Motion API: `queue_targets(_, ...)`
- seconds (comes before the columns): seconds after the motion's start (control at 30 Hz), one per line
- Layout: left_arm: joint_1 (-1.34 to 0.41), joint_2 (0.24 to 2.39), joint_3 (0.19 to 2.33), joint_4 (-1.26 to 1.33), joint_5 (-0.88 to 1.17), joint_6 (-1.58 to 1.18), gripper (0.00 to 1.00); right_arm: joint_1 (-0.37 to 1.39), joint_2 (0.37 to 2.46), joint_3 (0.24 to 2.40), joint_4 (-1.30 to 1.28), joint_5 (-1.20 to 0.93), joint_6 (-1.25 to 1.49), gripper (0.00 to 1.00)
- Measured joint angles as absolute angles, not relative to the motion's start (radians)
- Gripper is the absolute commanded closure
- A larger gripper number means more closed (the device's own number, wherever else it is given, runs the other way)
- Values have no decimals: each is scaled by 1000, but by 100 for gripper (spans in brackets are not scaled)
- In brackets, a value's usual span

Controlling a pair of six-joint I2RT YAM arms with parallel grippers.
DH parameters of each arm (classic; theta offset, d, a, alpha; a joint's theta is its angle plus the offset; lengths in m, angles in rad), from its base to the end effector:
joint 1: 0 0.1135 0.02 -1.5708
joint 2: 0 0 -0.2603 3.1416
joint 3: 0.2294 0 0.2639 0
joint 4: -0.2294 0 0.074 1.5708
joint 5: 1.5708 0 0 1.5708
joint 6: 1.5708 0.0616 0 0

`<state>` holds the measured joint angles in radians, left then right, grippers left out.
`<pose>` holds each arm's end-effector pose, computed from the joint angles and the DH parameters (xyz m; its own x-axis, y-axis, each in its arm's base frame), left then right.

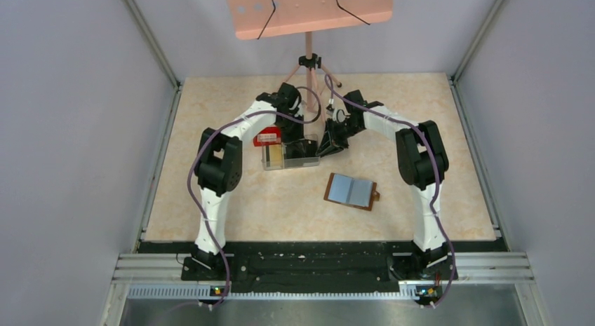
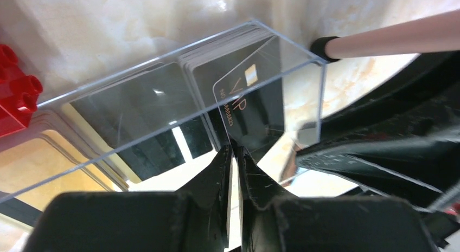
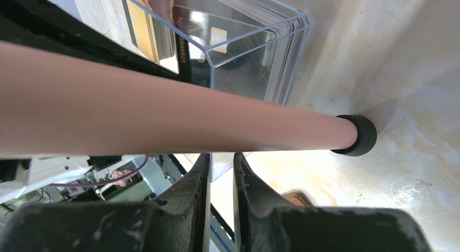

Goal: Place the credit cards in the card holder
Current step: Pick up the credit card from the storage box.

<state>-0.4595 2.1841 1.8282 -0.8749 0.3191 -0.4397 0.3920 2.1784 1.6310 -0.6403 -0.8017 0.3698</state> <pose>0.4179 -0.2283 0.1682 -0.9838 0.0358 -0.1759 0.1062 0.9061 -0.4096 0.4109 0.2178 0.1363 -0.9850 -0.1352 -0.1077 -0.1694 0.6317 0.7565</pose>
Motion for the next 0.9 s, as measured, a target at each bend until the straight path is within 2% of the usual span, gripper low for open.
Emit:
queue_targets(0.23,-459,2148,1816,-778,446,-488,79,393,2178,1631,-638,-802,371,100)
queue_targets(0.53,-466,2148,1792,-725,508,-523,76,399,2178,1630,-635,-802,372,100)
queue_targets(0.67,-466,2148,1791,-733,496,-522,64,399,2178,1630,-635,-802,372,100)
queue_targets(0.9,-456,2140,1752,-704,514,-534,57,399,2178,1630,-635,-801,372,100)
